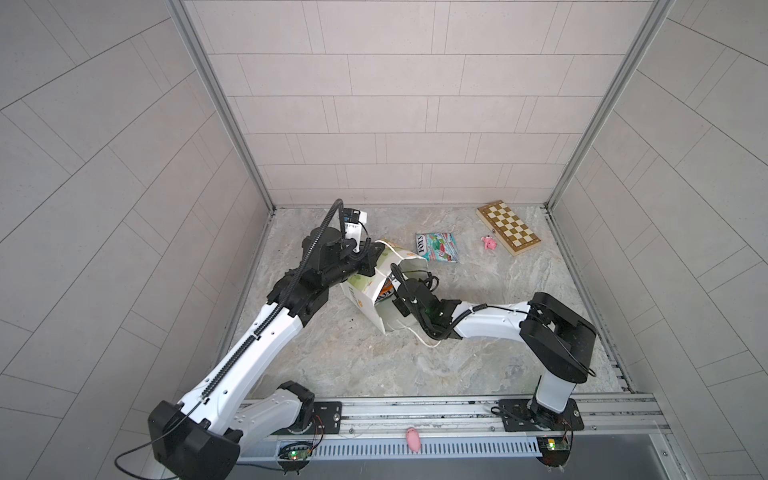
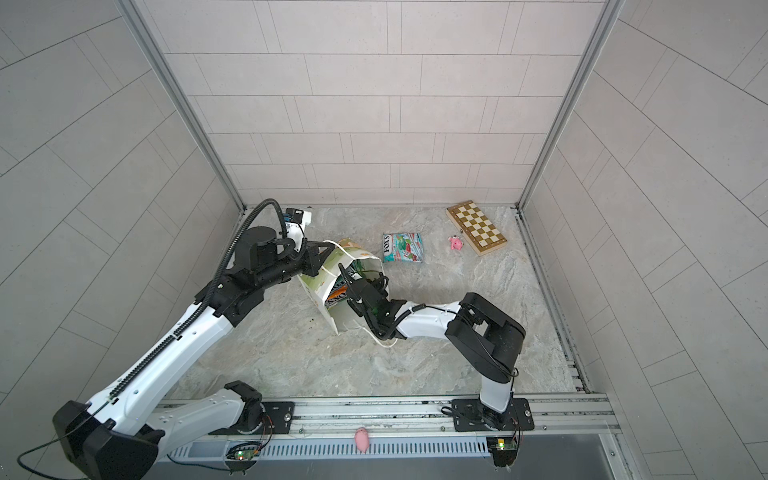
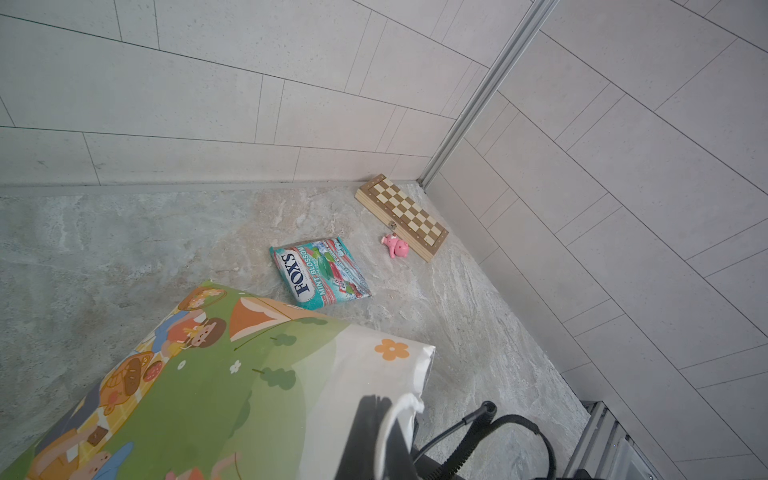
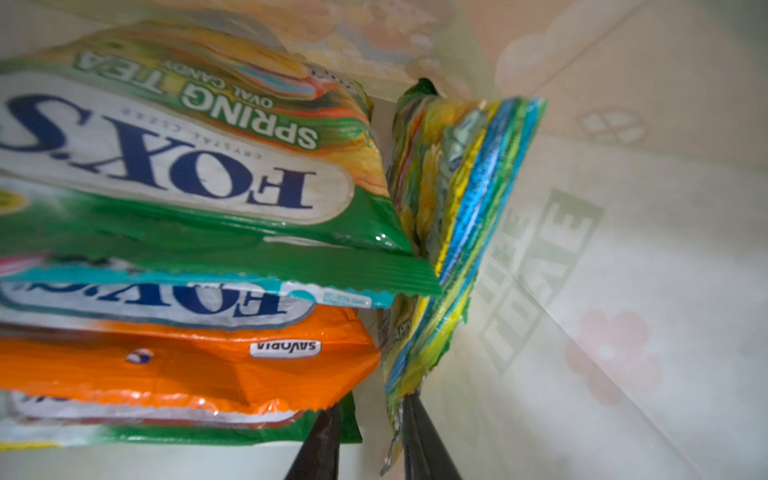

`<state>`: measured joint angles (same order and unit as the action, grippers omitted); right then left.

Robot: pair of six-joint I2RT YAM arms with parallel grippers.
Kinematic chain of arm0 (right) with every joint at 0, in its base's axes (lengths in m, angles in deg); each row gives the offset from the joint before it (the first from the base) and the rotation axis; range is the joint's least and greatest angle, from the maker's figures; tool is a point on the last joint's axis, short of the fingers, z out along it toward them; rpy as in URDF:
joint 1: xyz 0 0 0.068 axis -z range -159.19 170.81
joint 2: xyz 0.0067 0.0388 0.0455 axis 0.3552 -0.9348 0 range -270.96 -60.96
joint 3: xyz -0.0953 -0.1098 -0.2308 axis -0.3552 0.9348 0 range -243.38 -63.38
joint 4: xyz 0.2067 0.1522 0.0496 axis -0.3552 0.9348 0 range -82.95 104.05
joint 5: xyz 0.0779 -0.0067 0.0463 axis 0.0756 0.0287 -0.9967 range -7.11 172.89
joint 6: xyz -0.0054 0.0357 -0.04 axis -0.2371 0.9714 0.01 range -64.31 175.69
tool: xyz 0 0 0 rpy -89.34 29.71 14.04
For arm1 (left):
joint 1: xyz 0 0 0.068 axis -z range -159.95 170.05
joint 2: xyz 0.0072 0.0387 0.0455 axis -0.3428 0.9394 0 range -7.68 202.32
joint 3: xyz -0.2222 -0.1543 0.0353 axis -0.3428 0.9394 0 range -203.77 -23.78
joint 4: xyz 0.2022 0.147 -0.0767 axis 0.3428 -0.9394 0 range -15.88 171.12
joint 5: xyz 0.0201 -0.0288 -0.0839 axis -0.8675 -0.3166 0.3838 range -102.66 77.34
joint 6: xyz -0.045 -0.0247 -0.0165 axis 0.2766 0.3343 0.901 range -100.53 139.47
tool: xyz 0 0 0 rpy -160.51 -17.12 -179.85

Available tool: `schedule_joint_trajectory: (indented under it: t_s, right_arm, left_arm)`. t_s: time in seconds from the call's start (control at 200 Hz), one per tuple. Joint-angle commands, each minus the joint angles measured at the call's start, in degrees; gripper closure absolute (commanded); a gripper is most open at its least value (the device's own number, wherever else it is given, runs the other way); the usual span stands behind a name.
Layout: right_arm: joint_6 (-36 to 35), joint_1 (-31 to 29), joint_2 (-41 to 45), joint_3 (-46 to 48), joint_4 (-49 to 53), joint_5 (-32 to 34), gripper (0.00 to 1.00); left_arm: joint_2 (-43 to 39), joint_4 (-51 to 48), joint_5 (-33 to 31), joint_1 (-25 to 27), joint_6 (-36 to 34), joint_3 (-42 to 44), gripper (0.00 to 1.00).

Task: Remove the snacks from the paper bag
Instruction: 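Grasp the yellow mango-tea packet inside the bag with the right gripper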

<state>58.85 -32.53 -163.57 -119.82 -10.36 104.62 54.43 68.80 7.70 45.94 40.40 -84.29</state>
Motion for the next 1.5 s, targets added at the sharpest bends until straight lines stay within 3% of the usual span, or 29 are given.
schedule_joint_trajectory:
  t_s: [0.0, 0.28, 0.47, 0.535, 0.666, 0.756, 1.071, 1.496]
  right_arm:
    - [-0.7, 0.16, -1.35, -1.51, -1.31, 2.94, 0.71]
    - [-1.3, 1.0, -3.06, -2.92, -2.08, 4.72, 0.58]
    - [-1.73, 2.34, -5.23, -4.62, -1.92, 1.38, 0.51]
    - [-1.74, 2.92, -6.08, -5.43, -1.19, -0.64, 0.6]
    - [-1.19, 3.41, -5.8, -5.18, -1.75, -3.43, 0.89]
    - [-1.57, 3.42, -4.48, -4.23, -2.34, -5.05, 1.0]
    - [-2.02, 3.4, 2.94, 1.08, -3.07, -11.39, 1.0]
    - [-1.46, 3.33, 16.56, 6.07, 3.28, -20.71, 1.0]
  left_arm:
    - [-1.47, 1.77, 0.33, -0.39, -0.38, -0.05, 1.0]
    - [-1.59, 1.78, 0.16, -0.4, -0.71, -0.04, 1.0]
    - [-1.61, 1.93, 0.27, -0.58, -0.71, 0.05, 1.0]
    - [-1.63, 1.94, 0.27, -0.66, -0.71, 0.12, 1.0]
    - [-1.64, 1.9, -0.11, -0.75, -0.8, 0.24, 1.0]
    - [-1.5, 1.93, -0.37, -0.75, -0.8, 0.3, 1.0]
    - [-1.05, 1.94, -1.66, -1.26, -0.56, 0.56, 1.0]
    - [-0.4, 2.12, -2.16, -1.37, -0.16, 0.71, 1.0]
